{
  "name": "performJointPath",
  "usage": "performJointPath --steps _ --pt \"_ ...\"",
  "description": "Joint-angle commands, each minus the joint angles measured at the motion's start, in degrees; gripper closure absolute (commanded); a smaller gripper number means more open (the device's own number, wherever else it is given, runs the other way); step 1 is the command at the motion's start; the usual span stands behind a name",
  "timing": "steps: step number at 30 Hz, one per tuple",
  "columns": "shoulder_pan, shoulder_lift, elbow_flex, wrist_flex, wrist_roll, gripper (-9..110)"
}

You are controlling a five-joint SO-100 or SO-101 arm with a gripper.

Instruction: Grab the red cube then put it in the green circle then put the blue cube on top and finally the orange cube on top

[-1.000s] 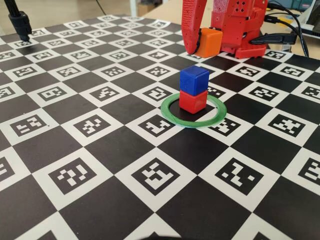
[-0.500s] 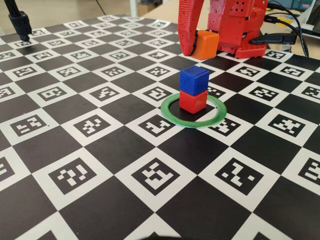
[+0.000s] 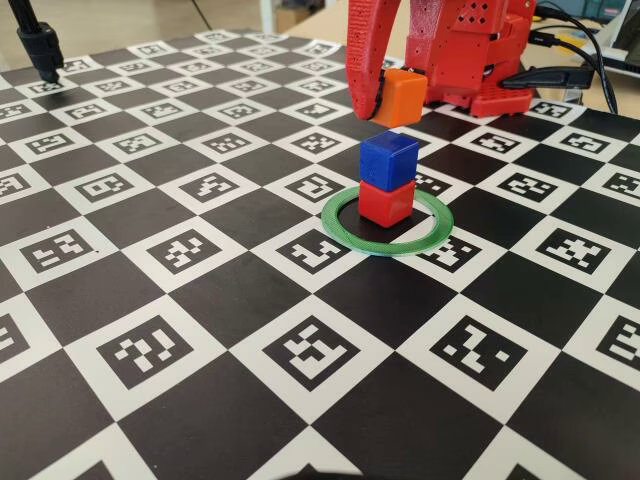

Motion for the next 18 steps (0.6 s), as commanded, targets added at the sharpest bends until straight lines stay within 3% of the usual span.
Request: performJointPath --steps 1,18 --pt "0.6 0.5 -0.6 -0.6 -0.4 91" --pt "0.6 -0.4 0.9 -1.7 -0.1 91"
